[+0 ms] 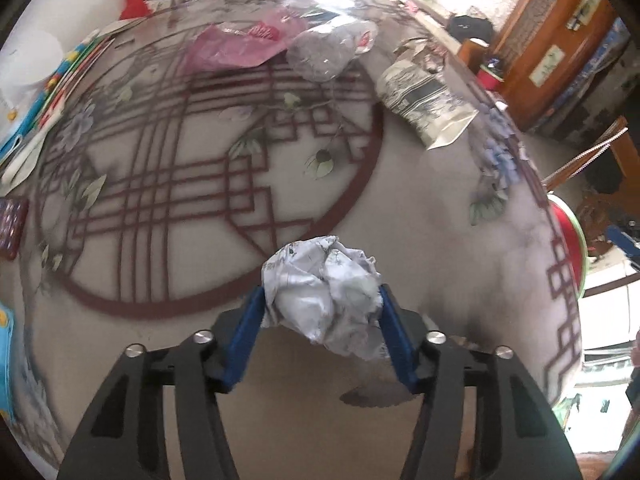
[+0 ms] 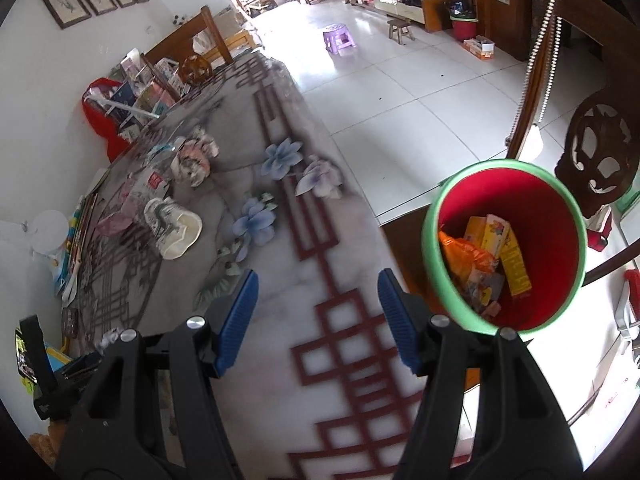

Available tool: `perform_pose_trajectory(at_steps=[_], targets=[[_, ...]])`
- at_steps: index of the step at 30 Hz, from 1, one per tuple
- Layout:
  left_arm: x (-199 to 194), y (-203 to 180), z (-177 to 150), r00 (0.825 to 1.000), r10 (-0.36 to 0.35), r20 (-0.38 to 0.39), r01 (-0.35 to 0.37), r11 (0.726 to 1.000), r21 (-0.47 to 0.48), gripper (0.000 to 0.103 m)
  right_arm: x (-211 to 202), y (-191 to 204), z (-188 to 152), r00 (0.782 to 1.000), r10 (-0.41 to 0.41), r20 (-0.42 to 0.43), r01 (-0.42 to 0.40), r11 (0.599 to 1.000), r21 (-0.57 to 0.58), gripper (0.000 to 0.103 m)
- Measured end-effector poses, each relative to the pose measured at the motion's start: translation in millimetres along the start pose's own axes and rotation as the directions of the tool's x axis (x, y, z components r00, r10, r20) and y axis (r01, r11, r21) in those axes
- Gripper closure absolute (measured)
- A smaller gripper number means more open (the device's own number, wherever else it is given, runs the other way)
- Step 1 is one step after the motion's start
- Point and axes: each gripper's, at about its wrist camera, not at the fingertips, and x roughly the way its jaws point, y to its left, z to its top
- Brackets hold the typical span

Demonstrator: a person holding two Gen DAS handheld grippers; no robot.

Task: Collect trash
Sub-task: 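Grasp the crumpled foil with the left tool while the right tool grasps the patterned paper cup, then lift the foil and paper cup off the table and turn toward the red bin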

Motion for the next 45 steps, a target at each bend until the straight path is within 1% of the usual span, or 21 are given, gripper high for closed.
perform_pose_trajectory(at_steps=[5, 9, 10, 12, 14, 18, 20, 22, 24, 28, 29, 30, 31, 37, 40, 45], targets=[[-18.5, 6.0, 13.2, 0.997, -0.055, 0.060, 0.054, 0.998, 0.018, 0.054, 23.0, 42.2, -9.2, 0.998, 0.018, -0.058, -0.021, 0.998, -0.056, 0.043], [-33.4, 14.3, 27.8, 0.990, -0.095, 0.106, 0.093, 0.995, 0.022, 0.054, 50.3, 95.4, -0.2, 0.995, 0.035, -0.093, -0.052, 0.981, -0.189, 0.042], [-37.2, 17.5, 31.6, 0.988, -0.105, 0.115, 0.103, 0.994, 0.022, 0.053, 57.3, 107.8, 4.6, 0.994, 0.039, -0.098, -0.060, 0.974, -0.220, 0.038], [-41.9, 22.0, 37.3, 0.985, -0.120, 0.125, 0.117, 0.993, 0.027, 0.053, 70.3, 132.5, 14.5, 0.995, 0.036, -0.093, -0.060, 0.959, -0.278, 0.036], [-46.0, 26.8, 38.9, 0.982, -0.134, 0.130, 0.130, 0.991, 0.041, 0.053, 84.0, 152.6, 24.4, 0.995, 0.028, -0.096, -0.058, 0.944, -0.325, 0.034], [-48.2, 35.2, 37.7, 0.981, -0.154, 0.118, 0.148, 0.987, 0.063, 0.052, 115.9, 186.9, 40.5, 0.992, -0.018, -0.125, -0.034, 0.914, -0.404, 0.024], [-46.5, 40.8, 37.4, 0.980, -0.168, 0.101, 0.162, 0.985, 0.066, 0.052, 134.1, 200.3, 44.3, 0.988, -0.052, -0.145, -0.016, 0.901, -0.434, 0.023], [-44.6, 43.5, 36.3, 0.980, -0.177, 0.090, 0.171, 0.983, 0.074, 0.052, 145.4, 208.0, 45.8, 0.985, -0.063, -0.161, -0.014, 0.898, -0.440, 0.022], [-42.9, 47.1, 35.4, 0.979, -0.187, 0.084, 0.181, 0.981, 0.072, 0.052, 155.7, 214.1, 44.3, 0.982, -0.069, -0.177, -0.017, 0.896, -0.444, 0.020], [-40.1, 57.1, 35.6, 0.977, -0.197, 0.077, 0.193, 0.980, 0.056, 0.052, 170.4, 225.7, 38.2, 0.976, -0.108, -0.187, 0.007, 0.880, -0.475, 0.020], [-39.9, 60.4, 35.9, 0.977, -0.197, 0.078, 0.193, 0.980, 0.051, 0.052, 171.9, 228.0, 36.8, 0.976, -0.112, -0.185, 0.009, 0.875, -0.483, 0.021], [-39.7, 64.0, 36.5, 0.977, -0.196, 0.080, 0.193, 0.980, 0.044, 0.052, 172.7, 229.7, 35.7, 0.976, -0.112, -0.185, 0.008, 0.873, -0.487, 0.030], [-39.3, 67.8, 37.2, 0.977, -0.195, 0.082, 0.193, 0.981, 0.036, 0.052, 173.3, 231.9, 34.5, 0.976, -0.108, -0.190, 0.001, 0.873, -0.487, 0.034], [-35.8, 80.4, 40.4, 0.977, -0.194, 0.084, 0.194, 0.981, 0.007, 0.052, 158.1, 238.5, 28.8, 0.984, -0.066, -0.168, -0.021, 0.881, -0.472, 0.036], [-33.8, 82.7, 42.1, 0.977, -0.197, 0.087, 0.198, 0.980, 0.002, 0.052, 140.1, 241.6, 16.7, 0.987, -0.038, -0.157, -0.042, 0.879, -0.475, 0.036], [-32.3, 82.3, 43.5, 0.976, -0.198, 0.086, 0.198, 0.980, 0.006, 0.052, 110.3, 243.9, -6.7, 0.989, -0.014, -0.146, -0.061, 0.865, -0.497, 0.036]])
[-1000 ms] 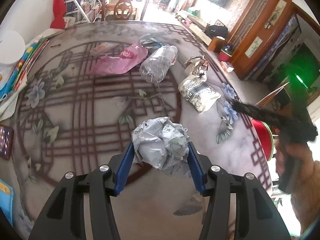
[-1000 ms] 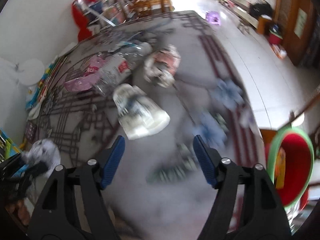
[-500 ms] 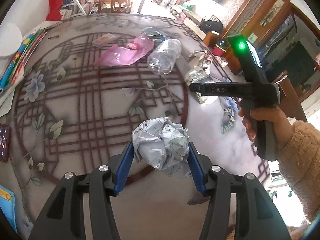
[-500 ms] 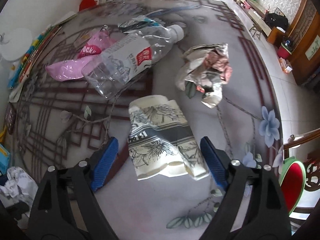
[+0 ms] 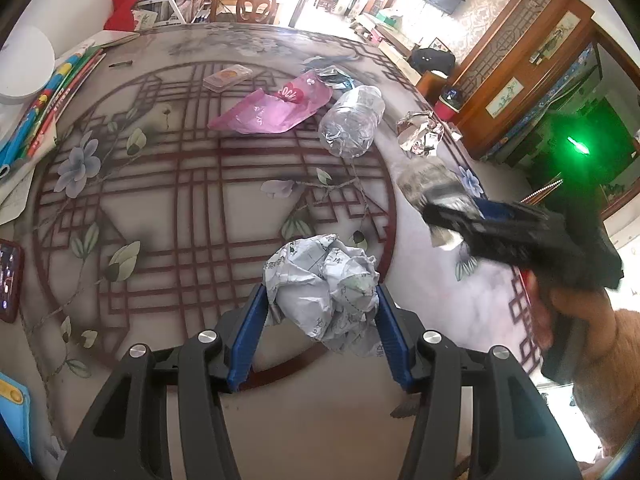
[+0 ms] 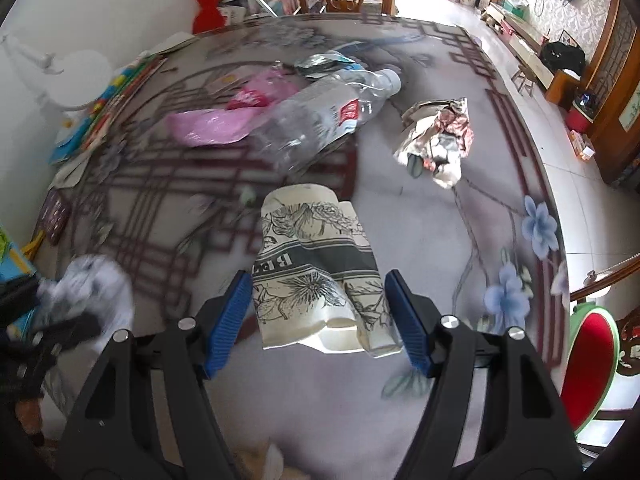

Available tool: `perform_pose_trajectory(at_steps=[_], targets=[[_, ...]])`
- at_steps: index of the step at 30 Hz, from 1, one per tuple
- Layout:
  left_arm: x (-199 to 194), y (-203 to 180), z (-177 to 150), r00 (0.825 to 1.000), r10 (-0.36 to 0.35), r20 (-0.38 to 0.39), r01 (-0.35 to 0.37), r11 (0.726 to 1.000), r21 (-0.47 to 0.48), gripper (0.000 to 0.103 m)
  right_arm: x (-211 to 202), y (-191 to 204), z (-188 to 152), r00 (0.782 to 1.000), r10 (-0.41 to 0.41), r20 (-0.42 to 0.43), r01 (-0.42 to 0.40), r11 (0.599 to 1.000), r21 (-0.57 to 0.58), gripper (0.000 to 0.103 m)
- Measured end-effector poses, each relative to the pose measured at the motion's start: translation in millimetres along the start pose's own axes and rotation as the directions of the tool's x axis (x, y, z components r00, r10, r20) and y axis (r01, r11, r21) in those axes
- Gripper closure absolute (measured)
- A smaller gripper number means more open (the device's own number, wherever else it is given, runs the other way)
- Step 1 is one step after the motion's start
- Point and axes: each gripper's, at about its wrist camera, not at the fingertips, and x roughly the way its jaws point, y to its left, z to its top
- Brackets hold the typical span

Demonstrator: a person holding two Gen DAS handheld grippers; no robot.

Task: Collect trash
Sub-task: 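Lift the foil and paper cup off the table and turn toward the red bin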

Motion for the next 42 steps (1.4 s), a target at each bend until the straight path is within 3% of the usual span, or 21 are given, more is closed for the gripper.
perform_pose_trajectory(at_steps=[10, 42], targets=[[-4.9, -4.5, 2.5, 1.000, 0.012, 0.028, -0.012, 1.000, 0.003, 0.052, -42.1, 0.5, -42.0, 0.995, -0.016, 0.102, 0.000, 0.988, 0.158, 0.036], [-12.2, -61.3, -11.2, 0.998, 0.019, 0.059, -0.022, 0.998, 0.053, 0.052, -79.1, -44.1, -87.1, 0.987, -0.054, 0.148, 0.020, 0.974, 0.225, 0.036]])
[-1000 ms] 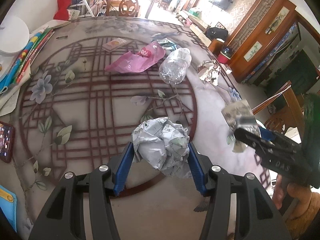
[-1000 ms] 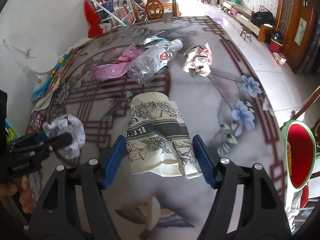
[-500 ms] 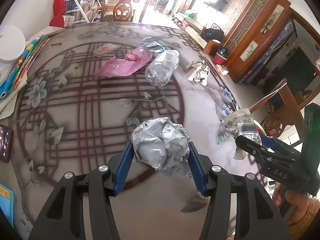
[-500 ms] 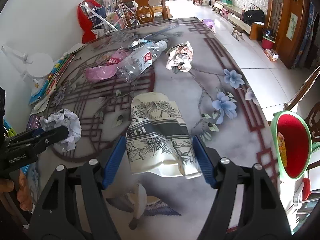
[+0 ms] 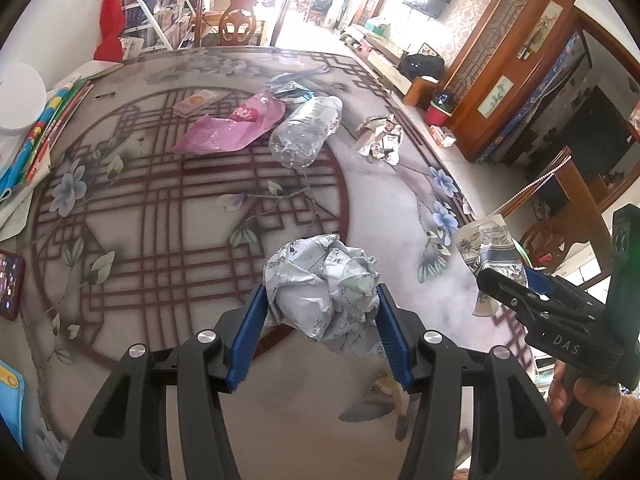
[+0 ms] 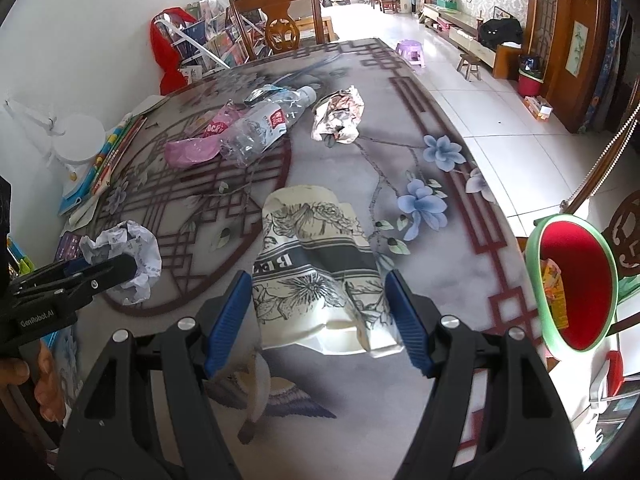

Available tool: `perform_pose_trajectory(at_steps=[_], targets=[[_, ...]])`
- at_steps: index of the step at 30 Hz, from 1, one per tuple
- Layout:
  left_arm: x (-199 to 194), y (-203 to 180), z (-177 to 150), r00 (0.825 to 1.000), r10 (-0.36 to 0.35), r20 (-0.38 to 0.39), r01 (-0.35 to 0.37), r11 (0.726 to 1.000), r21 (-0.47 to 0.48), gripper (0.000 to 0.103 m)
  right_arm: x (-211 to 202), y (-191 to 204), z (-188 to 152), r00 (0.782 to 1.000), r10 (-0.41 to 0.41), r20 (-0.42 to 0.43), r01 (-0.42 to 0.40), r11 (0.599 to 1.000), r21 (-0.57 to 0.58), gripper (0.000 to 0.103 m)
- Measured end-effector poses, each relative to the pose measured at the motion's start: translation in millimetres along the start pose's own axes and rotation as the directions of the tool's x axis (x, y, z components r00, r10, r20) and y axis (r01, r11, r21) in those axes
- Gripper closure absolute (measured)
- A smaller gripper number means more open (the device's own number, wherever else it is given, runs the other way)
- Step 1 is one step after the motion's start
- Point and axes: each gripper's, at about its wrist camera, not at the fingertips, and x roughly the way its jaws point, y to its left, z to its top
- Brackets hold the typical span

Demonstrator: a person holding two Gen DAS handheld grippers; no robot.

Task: Collect trash
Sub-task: 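Lift the foil and paper cup off the table and turn toward the red bin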

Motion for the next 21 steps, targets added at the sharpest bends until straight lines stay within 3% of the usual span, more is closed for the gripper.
perform_pose_trajectory(at_steps=[21], targets=[[14.0, -77.7, -2.7, 1.000, 0.005, -0.006, -0.005, 0.999, 0.043, 0.051, -25.8, -75.8, -5.6, 1.000, -0.006, 0.019, 0.006, 0.999, 0.036, 0.036]])
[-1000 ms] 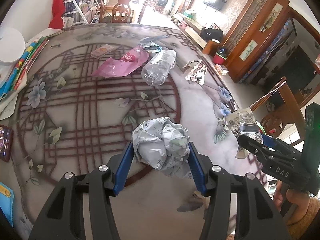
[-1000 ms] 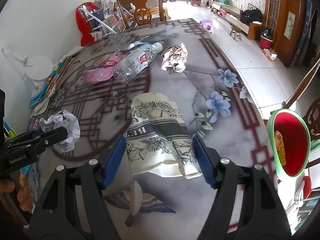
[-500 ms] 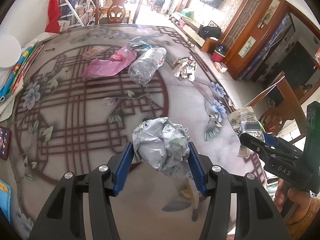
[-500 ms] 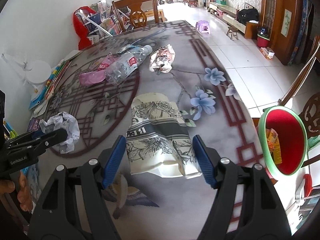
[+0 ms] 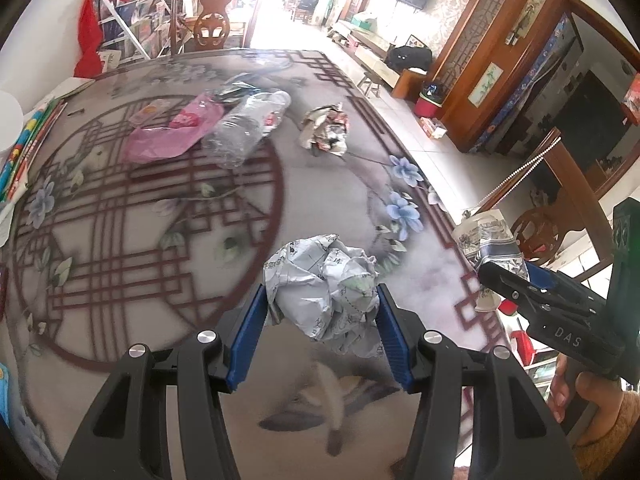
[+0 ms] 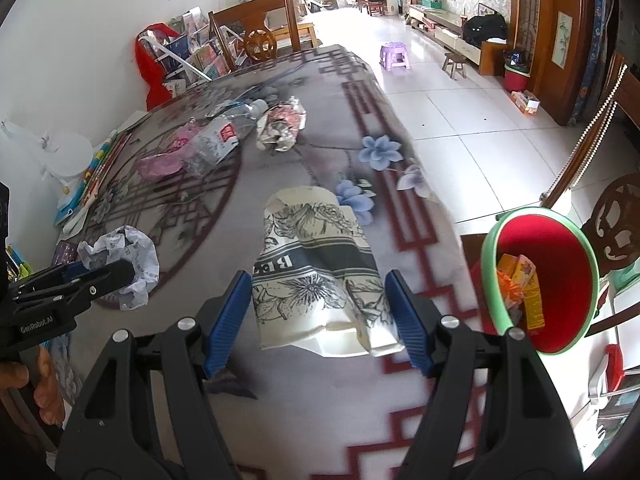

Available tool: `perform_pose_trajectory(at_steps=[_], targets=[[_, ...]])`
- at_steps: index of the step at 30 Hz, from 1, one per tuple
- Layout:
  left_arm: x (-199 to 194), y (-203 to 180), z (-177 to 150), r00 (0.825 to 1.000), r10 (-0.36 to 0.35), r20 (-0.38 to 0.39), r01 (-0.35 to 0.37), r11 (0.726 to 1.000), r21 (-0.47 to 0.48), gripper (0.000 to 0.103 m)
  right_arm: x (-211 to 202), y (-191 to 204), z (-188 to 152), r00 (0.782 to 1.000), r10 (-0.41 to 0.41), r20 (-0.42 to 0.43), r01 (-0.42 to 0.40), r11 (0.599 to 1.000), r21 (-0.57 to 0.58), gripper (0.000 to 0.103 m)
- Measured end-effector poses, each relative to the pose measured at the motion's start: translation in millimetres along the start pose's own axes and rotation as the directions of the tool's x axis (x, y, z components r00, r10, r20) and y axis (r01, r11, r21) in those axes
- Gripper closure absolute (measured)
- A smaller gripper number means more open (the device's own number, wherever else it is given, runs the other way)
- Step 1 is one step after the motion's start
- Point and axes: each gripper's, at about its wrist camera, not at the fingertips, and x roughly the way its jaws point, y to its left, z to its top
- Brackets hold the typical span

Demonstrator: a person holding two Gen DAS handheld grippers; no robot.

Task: Collect trash
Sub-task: 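Lift the foil and paper cup off the table and turn toward the red bin, then open both tools over the red bin to drop the foil and cup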

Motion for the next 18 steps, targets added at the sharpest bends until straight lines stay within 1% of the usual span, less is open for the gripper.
perform_pose_trajectory(at_steps=[11, 18], targets=[[11.0, -37.6, -1.2, 1.000, 0.017, -0.008, -0.017, 1.000, 0.000, 0.051, -3.0, -38.8, 3.0, 1.000, 0.010, -0.001, -0.010, 1.000, 0.007, 0.036], [19.1, -55.1, -1.8, 0.999, 0.027, -0.019, -0.027, 1.000, 0.008, 0.051, -4.8, -61.8, 2.1, 1.000, 0.013, -0.003, -0.013, 1.000, 0.026, 0.036]])
